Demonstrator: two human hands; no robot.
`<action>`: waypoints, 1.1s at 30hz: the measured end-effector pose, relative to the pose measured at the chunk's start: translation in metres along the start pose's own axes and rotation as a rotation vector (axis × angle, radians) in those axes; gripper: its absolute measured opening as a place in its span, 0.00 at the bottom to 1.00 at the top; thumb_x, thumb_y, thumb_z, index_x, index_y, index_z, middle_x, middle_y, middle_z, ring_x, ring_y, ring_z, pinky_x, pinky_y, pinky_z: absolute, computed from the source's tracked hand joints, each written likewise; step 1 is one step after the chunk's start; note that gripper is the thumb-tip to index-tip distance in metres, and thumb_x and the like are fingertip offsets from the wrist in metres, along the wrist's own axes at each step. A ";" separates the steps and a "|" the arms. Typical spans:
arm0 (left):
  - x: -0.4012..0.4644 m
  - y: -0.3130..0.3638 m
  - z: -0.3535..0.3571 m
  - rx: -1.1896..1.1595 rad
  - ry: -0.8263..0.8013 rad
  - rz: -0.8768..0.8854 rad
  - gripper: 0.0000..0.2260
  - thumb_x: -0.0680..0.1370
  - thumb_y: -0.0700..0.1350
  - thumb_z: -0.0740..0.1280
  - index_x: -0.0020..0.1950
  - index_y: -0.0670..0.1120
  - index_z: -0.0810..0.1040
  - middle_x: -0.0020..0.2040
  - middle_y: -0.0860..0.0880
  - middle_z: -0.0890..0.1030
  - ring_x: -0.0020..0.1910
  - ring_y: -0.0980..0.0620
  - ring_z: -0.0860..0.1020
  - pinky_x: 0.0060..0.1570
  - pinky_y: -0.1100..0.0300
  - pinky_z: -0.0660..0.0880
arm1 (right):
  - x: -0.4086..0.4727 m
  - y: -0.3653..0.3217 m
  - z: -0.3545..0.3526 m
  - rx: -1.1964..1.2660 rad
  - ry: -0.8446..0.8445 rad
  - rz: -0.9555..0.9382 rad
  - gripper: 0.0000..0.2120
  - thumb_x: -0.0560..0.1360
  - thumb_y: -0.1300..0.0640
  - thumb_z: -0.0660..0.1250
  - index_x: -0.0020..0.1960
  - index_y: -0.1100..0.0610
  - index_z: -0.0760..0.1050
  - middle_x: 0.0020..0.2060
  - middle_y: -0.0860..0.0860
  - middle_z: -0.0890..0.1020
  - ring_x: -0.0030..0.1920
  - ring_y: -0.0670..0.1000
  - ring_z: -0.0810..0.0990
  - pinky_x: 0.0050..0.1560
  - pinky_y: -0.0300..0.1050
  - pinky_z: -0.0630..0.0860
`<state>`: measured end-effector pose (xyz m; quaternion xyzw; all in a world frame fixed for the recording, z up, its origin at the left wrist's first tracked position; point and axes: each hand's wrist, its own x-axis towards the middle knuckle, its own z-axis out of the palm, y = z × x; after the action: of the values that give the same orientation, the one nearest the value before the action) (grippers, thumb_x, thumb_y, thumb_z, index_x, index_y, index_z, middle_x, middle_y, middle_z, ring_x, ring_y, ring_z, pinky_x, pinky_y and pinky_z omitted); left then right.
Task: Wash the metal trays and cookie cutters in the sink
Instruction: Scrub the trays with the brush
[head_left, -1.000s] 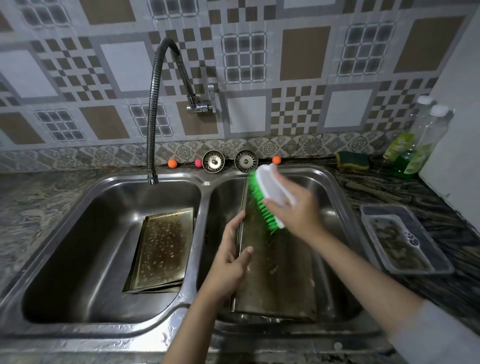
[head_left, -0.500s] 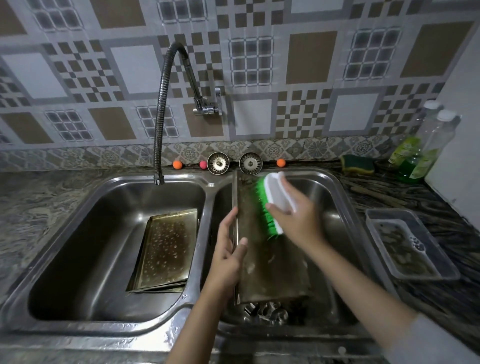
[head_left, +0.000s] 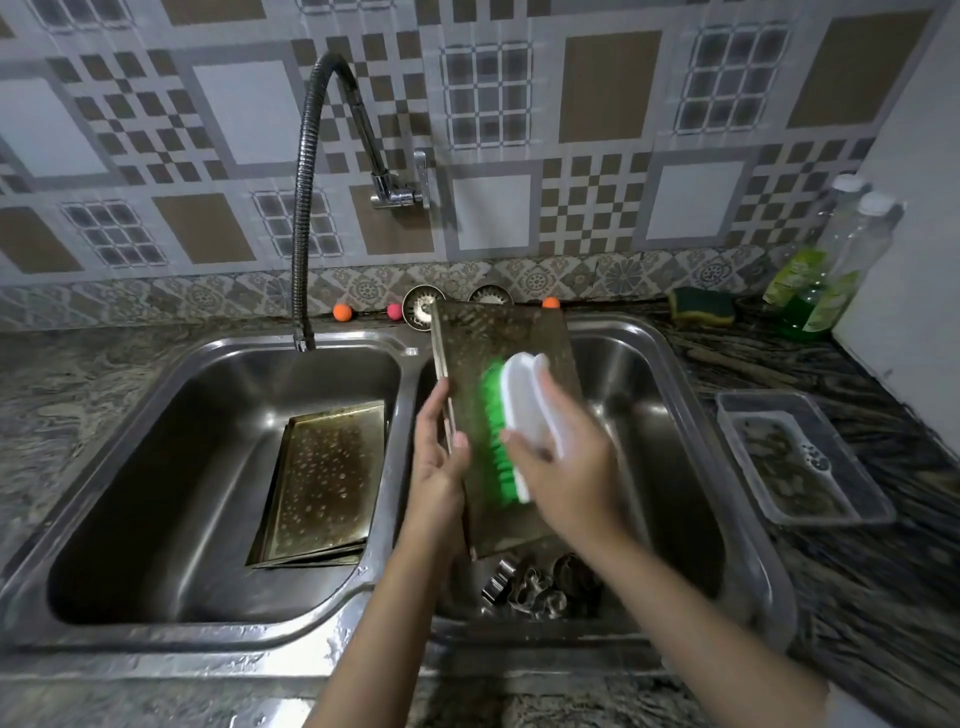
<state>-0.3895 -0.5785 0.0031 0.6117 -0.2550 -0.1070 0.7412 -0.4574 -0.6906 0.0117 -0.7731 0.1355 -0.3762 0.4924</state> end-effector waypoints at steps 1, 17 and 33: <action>0.004 0.000 -0.006 -0.013 0.038 0.001 0.29 0.70 0.55 0.73 0.69 0.60 0.68 0.69 0.48 0.73 0.66 0.43 0.73 0.66 0.42 0.68 | -0.023 -0.005 0.004 0.032 -0.060 -0.030 0.33 0.69 0.63 0.74 0.72 0.60 0.67 0.68 0.49 0.73 0.67 0.44 0.72 0.65 0.32 0.67; -0.001 0.005 0.009 -0.147 0.036 -0.089 0.23 0.78 0.35 0.60 0.67 0.57 0.70 0.67 0.42 0.73 0.53 0.51 0.78 0.50 0.65 0.74 | -0.044 -0.010 -0.005 0.127 0.017 0.016 0.34 0.68 0.68 0.74 0.71 0.59 0.67 0.66 0.43 0.72 0.65 0.37 0.72 0.62 0.34 0.71; -0.015 0.012 -0.005 -0.258 0.119 -0.188 0.24 0.79 0.33 0.57 0.71 0.55 0.67 0.60 0.53 0.80 0.54 0.52 0.80 0.54 0.52 0.77 | -0.010 0.040 -0.045 -0.079 0.106 0.172 0.32 0.69 0.64 0.74 0.71 0.61 0.67 0.63 0.46 0.72 0.64 0.48 0.75 0.58 0.22 0.65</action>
<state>-0.4014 -0.5645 0.0102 0.5377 -0.1362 -0.1712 0.8143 -0.4903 -0.7338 -0.0172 -0.7564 0.2418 -0.3673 0.4842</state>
